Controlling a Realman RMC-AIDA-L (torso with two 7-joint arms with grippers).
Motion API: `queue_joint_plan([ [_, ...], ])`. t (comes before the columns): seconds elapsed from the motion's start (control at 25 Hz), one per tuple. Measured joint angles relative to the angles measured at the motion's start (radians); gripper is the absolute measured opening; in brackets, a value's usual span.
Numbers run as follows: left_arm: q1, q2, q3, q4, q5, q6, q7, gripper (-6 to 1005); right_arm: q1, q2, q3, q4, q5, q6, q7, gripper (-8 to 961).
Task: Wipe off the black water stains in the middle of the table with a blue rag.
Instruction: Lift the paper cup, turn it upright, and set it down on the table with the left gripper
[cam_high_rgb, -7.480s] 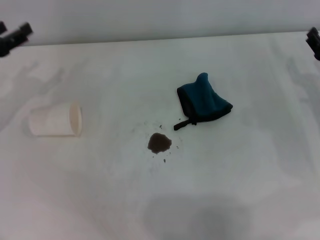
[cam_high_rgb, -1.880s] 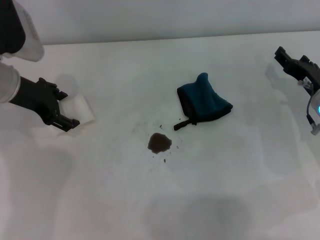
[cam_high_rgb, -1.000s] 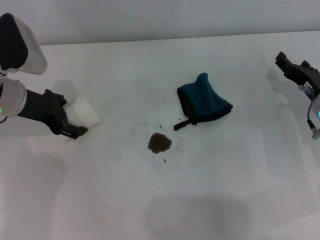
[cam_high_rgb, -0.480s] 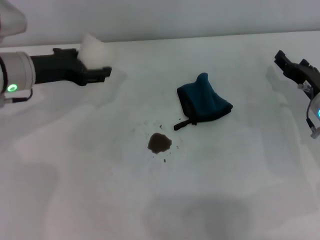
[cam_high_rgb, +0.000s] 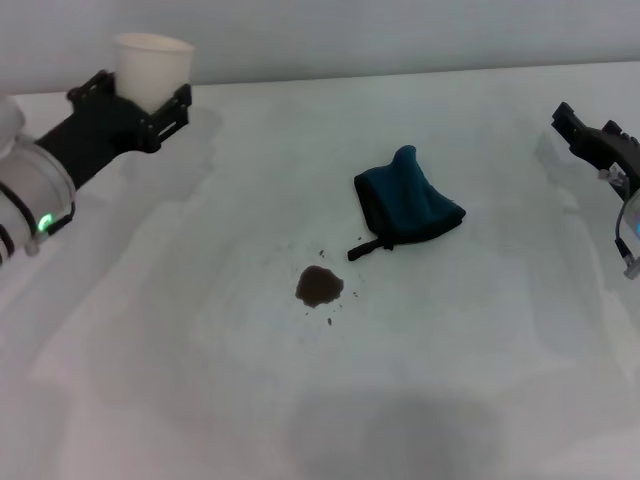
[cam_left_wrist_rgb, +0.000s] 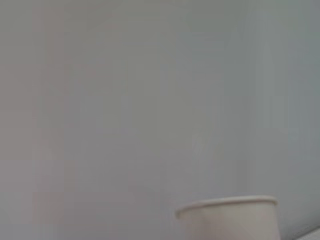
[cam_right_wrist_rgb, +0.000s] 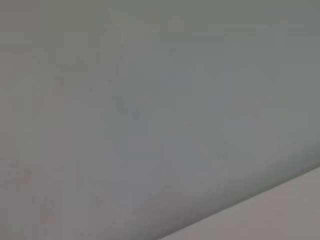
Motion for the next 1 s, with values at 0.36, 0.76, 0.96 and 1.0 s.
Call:
queue_joint_plan([
  [0.36,0.069,-0.009,0.0,0.18,-0.193,-0.117,0.411,723,0.01,-0.001,0.0,-0.001,0.0,-0.004,-0.001,829],
  [0.76,0.098,-0.011,0.0,0.233,-0.189,-0.214,0.476,724,0.009,-0.002,0.0,-0.001,0.0,-0.005,-0.005,829],
  [0.96,0.121,-0.011,0.0,0.235,-0.188,-0.215,0.483,725,0.004,-0.002,0.0,-0.002,0.0,-0.006,-0.006,829],
  [1.0,0.125,-0.011,0.0,0.237,-0.188,-0.215,0.488,726,0.003,-0.002,0.0,-0.002,0.0,-0.006,-0.007,829],
])
